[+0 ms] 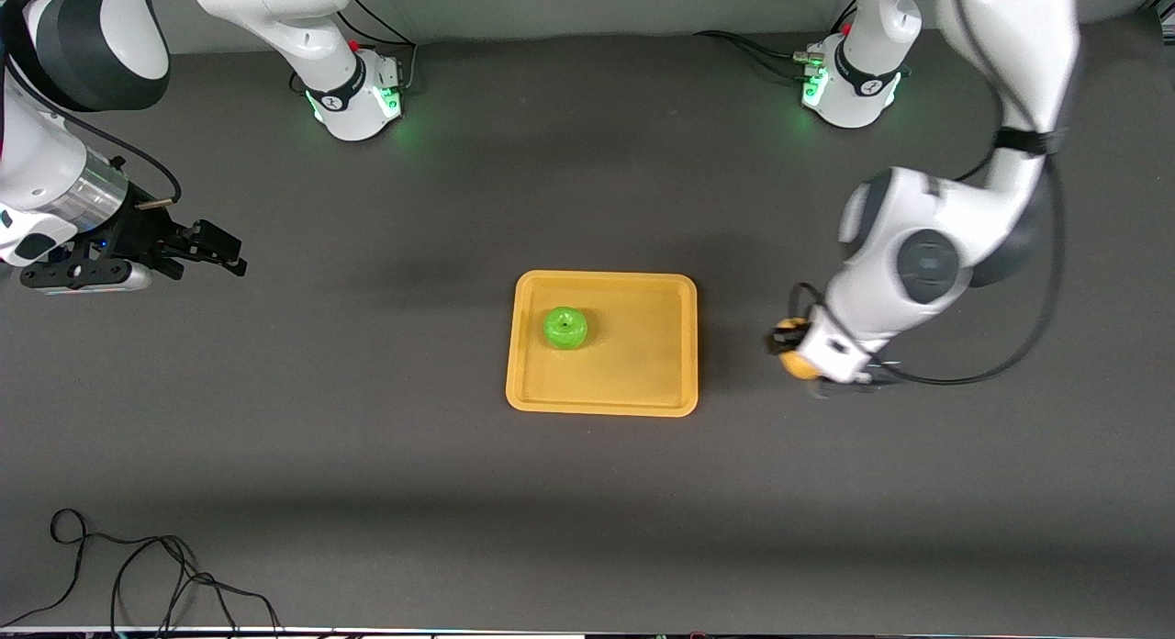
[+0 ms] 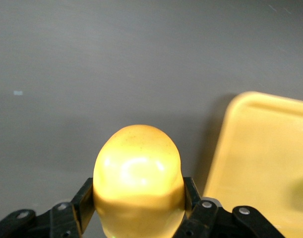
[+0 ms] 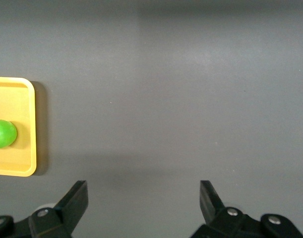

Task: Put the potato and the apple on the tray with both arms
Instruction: 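Lift the potato with the left gripper and carry it over the tray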

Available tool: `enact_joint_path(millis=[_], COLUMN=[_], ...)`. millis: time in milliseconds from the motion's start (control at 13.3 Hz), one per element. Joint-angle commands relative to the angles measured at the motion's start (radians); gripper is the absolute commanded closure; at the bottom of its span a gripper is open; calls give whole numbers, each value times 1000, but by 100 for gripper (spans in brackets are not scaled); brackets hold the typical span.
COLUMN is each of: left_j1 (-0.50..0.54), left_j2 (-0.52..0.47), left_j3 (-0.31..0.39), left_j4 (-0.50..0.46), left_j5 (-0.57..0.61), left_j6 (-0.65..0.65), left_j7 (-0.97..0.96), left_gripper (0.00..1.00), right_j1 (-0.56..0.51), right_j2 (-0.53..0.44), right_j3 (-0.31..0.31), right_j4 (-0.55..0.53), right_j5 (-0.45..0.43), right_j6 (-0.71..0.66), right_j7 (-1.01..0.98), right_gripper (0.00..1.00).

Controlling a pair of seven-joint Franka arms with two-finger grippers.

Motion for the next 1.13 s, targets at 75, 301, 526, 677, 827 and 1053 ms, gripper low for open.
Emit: enact_joint_path(millis=[75,301,526,677,827,1053], left_j1=[-151,-249,-300,-332,-351,-377], left_j2=[111,217,320,367,401,427], left_j3=[16,17,17,17,17,20], left_j4=[128,209,310,346,364,366], left_j5=[5,5,4,1,2,2], left_j6=[-13,-4,-4,-4,16,56], left_j7=[-72,-99,-145,-164,-178,-182], left_gripper=[100,100,100,100,100,100], right_j1=[5,7,7,7,8,7], right_j2=[-19,-19,-19,-12,-2,9], right_j3=[-5,-3,-5,-5,0,24], right_j4=[-8,-8,-8,-5,20,58], right_j5=[-12,-12,-12,-14,-63,-86], right_j6=[8,10,14,19,18,18], right_j7=[-4,0,0,-3,-3,0], right_gripper=[0,0,0,0,0,0])
